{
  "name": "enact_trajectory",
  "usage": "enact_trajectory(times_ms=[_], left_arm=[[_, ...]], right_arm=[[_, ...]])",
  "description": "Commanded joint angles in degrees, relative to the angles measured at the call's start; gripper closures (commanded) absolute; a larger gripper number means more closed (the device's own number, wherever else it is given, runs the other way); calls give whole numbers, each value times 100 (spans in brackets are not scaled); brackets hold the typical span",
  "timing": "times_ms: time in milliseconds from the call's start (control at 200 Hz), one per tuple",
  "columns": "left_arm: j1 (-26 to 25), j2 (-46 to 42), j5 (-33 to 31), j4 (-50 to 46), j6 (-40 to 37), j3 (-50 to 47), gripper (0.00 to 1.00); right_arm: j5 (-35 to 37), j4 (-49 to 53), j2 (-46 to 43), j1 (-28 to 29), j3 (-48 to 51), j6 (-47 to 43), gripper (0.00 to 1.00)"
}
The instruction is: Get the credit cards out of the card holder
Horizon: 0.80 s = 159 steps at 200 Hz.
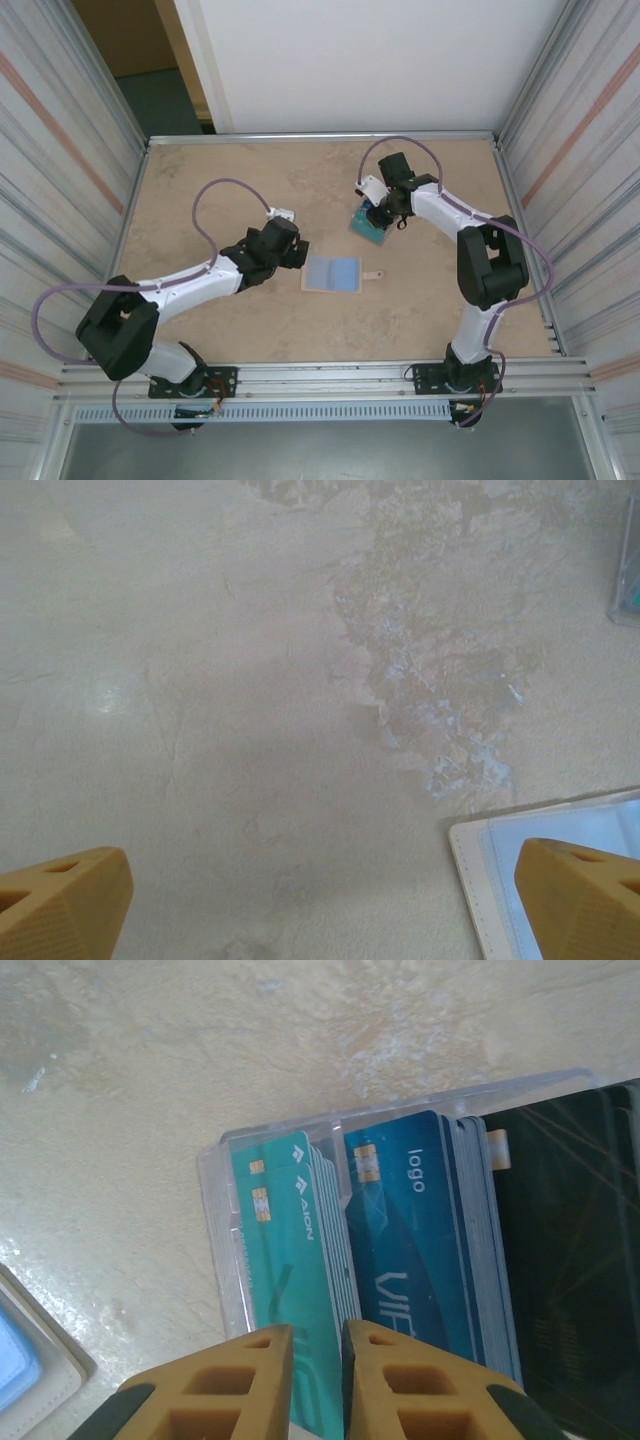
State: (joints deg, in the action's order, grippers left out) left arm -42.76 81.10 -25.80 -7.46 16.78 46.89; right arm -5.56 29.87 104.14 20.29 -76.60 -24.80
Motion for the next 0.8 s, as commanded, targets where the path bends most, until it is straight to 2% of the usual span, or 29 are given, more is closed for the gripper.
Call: enact_trajectory(times_ms=[0, 351, 626, 676, 717, 792], left_arm=[[81, -340, -298, -71, 30, -144, 1], [645, -1230, -617, -10, -68, -643, 1], [1060, -1810, -1032, 127, -275, -1018, 1], [1153, -1893, -1044, 204, -312, -1075, 1], [1217, -1938, -1047, 283, -369, -1135, 1], [1326, -2025, -1062, 455, -495, -1232, 1]], right_arm=[[318, -303, -627, 44, 246, 389, 77], [1362, -1082, -2362, -2, 1556, 1549, 59], [1964, -1274, -3942, -336, 2527, 2668, 36], [2074, -1281, -4208, -419, 2688, 2879, 27], [2142, -1278, -4411, -495, 2814, 3024, 1], [2383, -1218, -4699, -593, 3025, 3371, 1]])
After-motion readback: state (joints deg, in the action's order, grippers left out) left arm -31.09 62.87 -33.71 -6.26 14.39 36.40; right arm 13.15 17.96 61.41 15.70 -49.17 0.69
